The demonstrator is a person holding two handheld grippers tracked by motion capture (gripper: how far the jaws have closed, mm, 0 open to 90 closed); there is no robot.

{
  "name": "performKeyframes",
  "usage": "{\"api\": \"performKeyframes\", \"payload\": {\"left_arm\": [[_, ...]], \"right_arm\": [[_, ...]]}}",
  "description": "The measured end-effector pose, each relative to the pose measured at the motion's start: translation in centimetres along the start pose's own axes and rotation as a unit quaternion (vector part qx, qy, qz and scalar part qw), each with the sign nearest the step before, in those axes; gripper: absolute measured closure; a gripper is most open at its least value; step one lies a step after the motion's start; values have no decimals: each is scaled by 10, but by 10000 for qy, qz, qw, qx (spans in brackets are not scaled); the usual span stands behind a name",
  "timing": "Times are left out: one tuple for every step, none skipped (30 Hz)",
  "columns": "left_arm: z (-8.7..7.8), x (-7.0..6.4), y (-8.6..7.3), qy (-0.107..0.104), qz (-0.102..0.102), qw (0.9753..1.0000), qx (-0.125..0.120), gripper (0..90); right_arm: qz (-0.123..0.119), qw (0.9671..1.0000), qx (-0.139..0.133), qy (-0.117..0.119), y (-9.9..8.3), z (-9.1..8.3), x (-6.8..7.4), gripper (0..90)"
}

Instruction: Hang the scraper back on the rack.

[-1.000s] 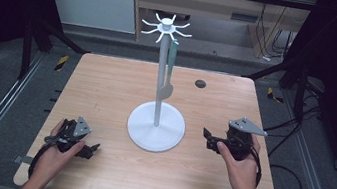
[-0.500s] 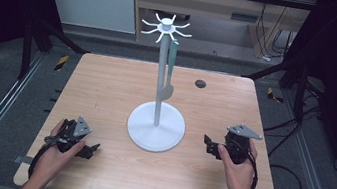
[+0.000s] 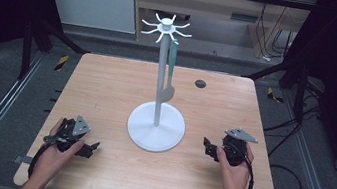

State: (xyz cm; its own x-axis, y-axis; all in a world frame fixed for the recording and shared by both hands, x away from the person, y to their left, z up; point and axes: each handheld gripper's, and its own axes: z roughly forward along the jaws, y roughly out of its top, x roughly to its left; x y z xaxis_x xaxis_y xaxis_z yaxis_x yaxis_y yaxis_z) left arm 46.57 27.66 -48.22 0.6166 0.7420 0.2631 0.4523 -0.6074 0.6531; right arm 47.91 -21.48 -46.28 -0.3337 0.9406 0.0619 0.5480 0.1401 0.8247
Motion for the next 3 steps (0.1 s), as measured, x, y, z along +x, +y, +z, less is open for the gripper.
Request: {"api": "performKeyframes", "payload": {"left_arm": [[0, 0, 0, 3, -9, 10000, -22, 31], [0, 0, 0, 3, -9, 10000, -23, 31], [0, 0, 0, 2, -8, 10000, -24, 31]], "right_arm": [[-1, 10000, 32, 5, -1, 1, 1, 111], [-68, 9999, 97, 5, -3, 2, 1, 112], [-130, 9998, 117, -12, -4, 2, 2, 112]]}}
